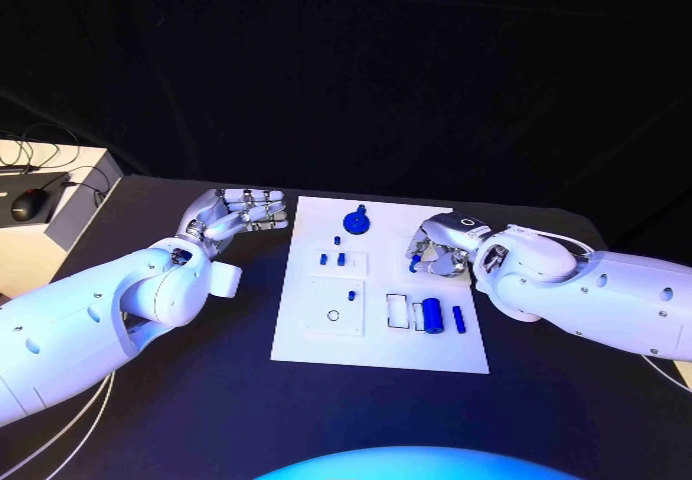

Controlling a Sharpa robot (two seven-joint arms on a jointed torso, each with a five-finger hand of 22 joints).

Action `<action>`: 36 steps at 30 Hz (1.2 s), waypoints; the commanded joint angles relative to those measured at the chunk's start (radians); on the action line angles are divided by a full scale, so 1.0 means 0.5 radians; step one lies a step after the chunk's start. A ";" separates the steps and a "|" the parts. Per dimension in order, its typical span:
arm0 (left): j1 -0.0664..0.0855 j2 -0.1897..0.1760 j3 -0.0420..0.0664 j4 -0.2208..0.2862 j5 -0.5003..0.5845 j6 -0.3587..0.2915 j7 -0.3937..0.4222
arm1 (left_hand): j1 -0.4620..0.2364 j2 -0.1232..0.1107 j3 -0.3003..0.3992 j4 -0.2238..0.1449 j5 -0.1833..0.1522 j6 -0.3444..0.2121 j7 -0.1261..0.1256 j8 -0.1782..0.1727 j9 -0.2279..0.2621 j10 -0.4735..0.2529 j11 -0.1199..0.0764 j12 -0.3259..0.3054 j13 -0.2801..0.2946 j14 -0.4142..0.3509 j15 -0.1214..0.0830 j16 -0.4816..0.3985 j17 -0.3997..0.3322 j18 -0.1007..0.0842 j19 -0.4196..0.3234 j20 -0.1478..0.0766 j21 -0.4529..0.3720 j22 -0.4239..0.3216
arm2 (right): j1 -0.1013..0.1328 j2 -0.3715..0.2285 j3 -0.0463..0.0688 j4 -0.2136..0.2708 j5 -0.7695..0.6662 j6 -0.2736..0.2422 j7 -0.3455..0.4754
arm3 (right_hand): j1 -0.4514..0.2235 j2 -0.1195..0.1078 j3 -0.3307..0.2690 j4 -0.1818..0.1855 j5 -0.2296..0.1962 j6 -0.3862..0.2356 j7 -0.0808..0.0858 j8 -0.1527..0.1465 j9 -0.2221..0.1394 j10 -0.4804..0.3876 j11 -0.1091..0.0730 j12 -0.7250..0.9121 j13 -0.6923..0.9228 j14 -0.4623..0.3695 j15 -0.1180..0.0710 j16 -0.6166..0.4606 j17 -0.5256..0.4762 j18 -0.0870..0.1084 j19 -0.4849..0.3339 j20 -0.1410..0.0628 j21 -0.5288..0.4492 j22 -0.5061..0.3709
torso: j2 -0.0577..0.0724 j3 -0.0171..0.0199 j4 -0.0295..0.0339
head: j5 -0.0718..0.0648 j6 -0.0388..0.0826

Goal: Assemble the parts on the task board

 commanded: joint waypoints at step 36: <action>-0.002 0.060 0.002 -0.019 0.004 0.016 0.038 | -0.005 0.006 0.013 -0.006 0.004 0.004 0.008 -0.004 -0.003 0.018 0.001 -0.003 -0.002 0.010 -0.007 -0.003 0.000 0.035 0.017 -0.008 0.006 0.000 | -0.107 0.316 -0.014 0.351 -0.179 -0.264 0.051 | 0.059 0.092 0.038 -0.037 -0.035 0.011 0.011 0.012 0.021 0.057 -0.035 0.009 0.005 -0.004 -0.002 0.002 -0.014 -0.009 0.138 -0.023 -0.024 0.171 | -0.005 -0.0053 0.004 | 0.077 -0.013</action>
